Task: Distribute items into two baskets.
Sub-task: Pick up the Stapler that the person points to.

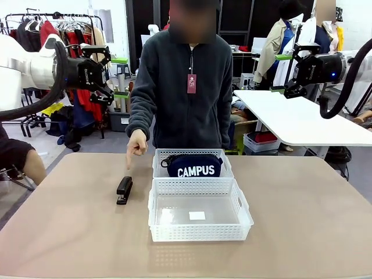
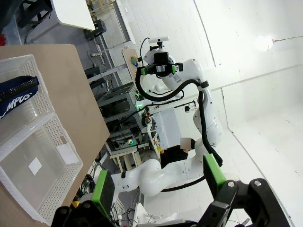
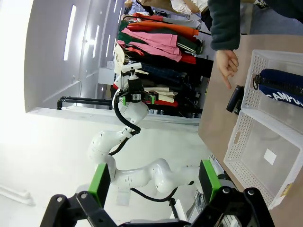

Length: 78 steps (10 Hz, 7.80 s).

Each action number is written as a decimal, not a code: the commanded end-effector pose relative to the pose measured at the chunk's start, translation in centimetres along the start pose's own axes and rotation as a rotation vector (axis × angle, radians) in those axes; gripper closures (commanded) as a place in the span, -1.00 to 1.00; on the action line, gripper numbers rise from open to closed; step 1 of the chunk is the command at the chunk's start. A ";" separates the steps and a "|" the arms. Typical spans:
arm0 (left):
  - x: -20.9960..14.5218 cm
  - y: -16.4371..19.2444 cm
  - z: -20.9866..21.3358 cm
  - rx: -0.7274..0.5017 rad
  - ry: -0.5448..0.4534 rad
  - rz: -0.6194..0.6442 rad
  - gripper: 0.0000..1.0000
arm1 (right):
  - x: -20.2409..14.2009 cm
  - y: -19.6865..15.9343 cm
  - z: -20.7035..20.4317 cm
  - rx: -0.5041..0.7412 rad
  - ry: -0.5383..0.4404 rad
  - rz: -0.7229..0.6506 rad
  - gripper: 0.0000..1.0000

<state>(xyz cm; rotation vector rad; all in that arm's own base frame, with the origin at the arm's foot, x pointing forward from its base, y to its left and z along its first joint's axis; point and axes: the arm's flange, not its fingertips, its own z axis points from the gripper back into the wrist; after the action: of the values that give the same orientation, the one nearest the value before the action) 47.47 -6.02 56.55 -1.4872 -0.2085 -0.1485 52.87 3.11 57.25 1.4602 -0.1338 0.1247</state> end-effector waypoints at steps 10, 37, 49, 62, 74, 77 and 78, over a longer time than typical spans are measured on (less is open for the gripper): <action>0.0 -0.3 0.0 0.001 -0.005 -0.003 -1.00 | 0.0 0.2 0.1 0.003 -0.004 0.004 -1.00; -0.3 3.8 -8.9 1.408 0.183 -0.231 -1.00 | 0.0 0.2 0.1 0.003 -0.004 0.004 -1.00; -1.6 14.0 -13.0 1.563 0.187 0.007 -1.00 | 0.0 0.2 0.1 0.003 -0.004 0.004 -1.00; -0.6 23.6 -11.6 1.473 0.266 0.125 -0.88 | 0.0 0.2 0.1 0.003 -0.004 0.004 -1.00; -1.3 20.7 -13.0 1.494 0.276 0.101 1.00 | 0.0 0.2 0.1 0.003 -0.004 0.004 -1.00; -1.4 15.6 -13.5 1.441 0.250 0.162 1.00 | 0.0 0.2 0.1 0.003 -0.004 0.004 -1.00; -1.6 13.6 -13.7 1.452 0.219 0.166 1.00 | 0.0 0.2 0.1 0.003 -0.004 0.004 -1.00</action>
<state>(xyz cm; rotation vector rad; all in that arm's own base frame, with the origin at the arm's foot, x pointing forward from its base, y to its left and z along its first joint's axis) 50.23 -18.36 40.31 -0.0262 0.0224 -0.0389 52.89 3.03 57.25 1.4601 -0.1348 0.1236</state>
